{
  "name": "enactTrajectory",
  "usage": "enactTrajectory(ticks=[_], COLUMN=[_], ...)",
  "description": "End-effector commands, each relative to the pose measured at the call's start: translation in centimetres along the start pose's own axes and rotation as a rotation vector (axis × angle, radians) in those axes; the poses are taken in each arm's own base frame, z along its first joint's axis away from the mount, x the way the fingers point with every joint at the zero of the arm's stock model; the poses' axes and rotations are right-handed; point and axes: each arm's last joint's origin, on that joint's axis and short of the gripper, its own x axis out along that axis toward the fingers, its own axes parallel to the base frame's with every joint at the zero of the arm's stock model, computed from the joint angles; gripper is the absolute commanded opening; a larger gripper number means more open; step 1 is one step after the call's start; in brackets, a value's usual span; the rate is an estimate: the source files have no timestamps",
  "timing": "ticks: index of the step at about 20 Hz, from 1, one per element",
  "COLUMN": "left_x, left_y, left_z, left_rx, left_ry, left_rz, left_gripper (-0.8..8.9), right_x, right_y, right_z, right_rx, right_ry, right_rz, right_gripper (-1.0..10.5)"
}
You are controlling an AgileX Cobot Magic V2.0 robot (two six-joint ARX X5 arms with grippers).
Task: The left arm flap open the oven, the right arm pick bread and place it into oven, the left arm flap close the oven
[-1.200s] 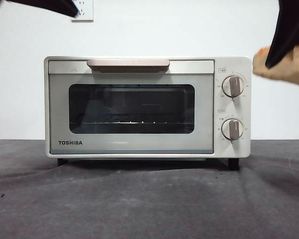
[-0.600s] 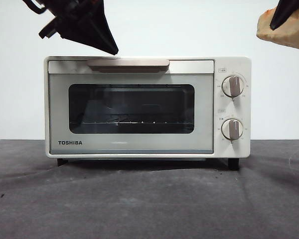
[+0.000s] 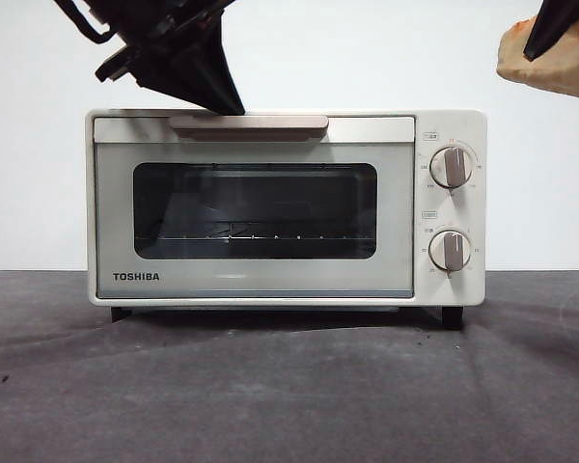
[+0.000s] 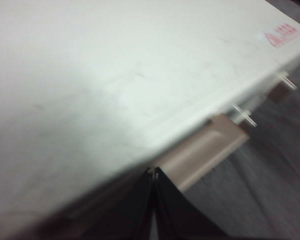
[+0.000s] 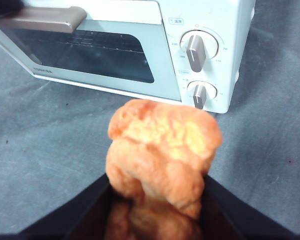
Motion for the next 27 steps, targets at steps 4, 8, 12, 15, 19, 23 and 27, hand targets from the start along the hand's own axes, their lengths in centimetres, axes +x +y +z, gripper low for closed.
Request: enactTrajectory(ticks=[4, 8, 12, 15, 19, 23, 27], left_x=[0.9, 0.8, 0.5, 0.3, 0.2, 0.3, -0.8], left_y=[-2.2, -4.0, -5.5, -6.2, -6.7, -6.8, -6.0], left_z=[-1.5, -2.7, -4.0, -4.4, -4.7, -4.4, -3.4], left_rx=[0.035, 0.052, 0.056, 0.05, 0.035, 0.033, -0.004], left_ry=[0.152, 0.268, 0.385, 0.427, 0.452, 0.421, 0.334], left_rz=[-0.056, -0.095, -0.12, -0.13, -0.134, -0.139, -0.123], left_gripper=[0.16, 0.16, 0.16, 0.15, 0.16, 0.16, 0.16], right_x=[-0.3, -0.3, -0.3, -0.3, -0.3, -0.3, -0.3], right_y=[0.3, 0.3, 0.3, 0.3, 0.3, 0.3, 0.3], right_z=[0.5, 0.5, 0.5, 0.5, 0.5, 0.5, 0.5], right_rx=[-0.016, -0.019, -0.027, -0.035, -0.039, -0.042, -0.041], right_ry=[-0.022, -0.022, -0.024, -0.024, -0.024, -0.021, -0.014], right_rz=[0.015, 0.015, 0.016, 0.016, 0.016, 0.015, 0.027], right_gripper=[2.1, 2.1, 2.1, 2.1, 2.1, 2.1, 2.1])
